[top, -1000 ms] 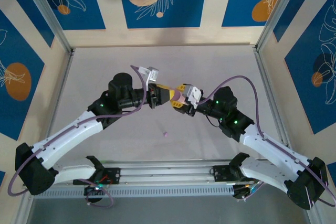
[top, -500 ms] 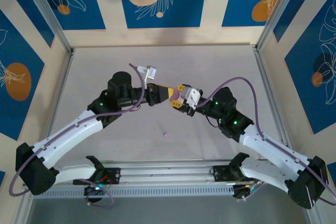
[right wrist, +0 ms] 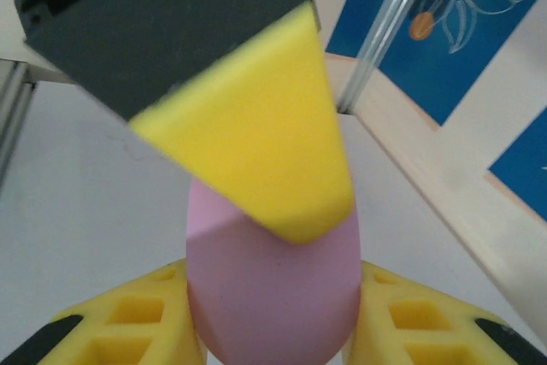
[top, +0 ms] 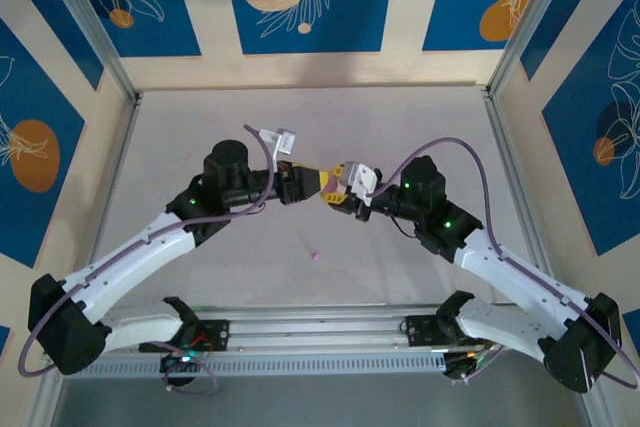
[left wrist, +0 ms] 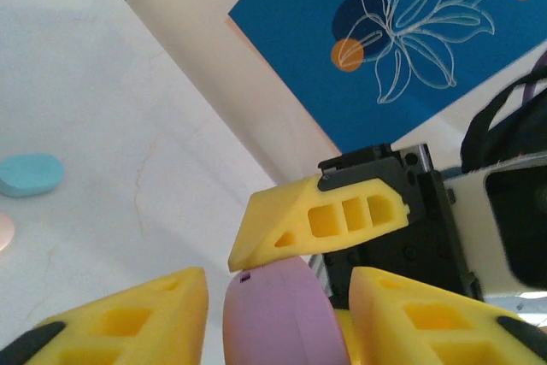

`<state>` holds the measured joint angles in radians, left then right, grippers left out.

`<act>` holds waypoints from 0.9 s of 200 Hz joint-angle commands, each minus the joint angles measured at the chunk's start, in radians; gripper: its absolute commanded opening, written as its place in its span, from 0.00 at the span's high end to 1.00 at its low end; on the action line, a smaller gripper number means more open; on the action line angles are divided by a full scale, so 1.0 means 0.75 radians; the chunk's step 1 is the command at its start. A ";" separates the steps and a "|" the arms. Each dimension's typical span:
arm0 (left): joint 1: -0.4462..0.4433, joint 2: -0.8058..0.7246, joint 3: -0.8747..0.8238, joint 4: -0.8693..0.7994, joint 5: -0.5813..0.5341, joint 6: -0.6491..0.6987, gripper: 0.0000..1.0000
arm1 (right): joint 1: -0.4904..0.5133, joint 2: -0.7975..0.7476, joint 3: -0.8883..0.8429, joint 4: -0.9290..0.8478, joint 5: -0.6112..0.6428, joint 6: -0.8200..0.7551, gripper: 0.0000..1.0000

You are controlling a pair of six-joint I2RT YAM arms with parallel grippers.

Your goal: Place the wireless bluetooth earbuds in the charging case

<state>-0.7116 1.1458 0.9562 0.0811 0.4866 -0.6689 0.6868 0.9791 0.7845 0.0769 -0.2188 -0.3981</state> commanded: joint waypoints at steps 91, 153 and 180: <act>0.008 -0.218 -0.196 0.047 0.178 0.970 0.37 | -0.190 0.177 0.267 -0.420 -0.698 0.218 0.72; 0.002 -0.145 -0.201 0.163 0.278 1.017 0.48 | -0.190 0.227 0.353 -0.565 -0.763 0.111 0.72; 0.002 -0.137 -0.204 0.178 0.284 1.003 0.56 | -0.188 0.237 0.377 -0.623 -0.764 0.052 0.72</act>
<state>-0.7105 1.0374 0.8085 0.1612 0.6518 0.0628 0.5442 1.1515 1.0267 -0.3191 -0.7456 -0.3065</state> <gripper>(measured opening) 0.469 0.372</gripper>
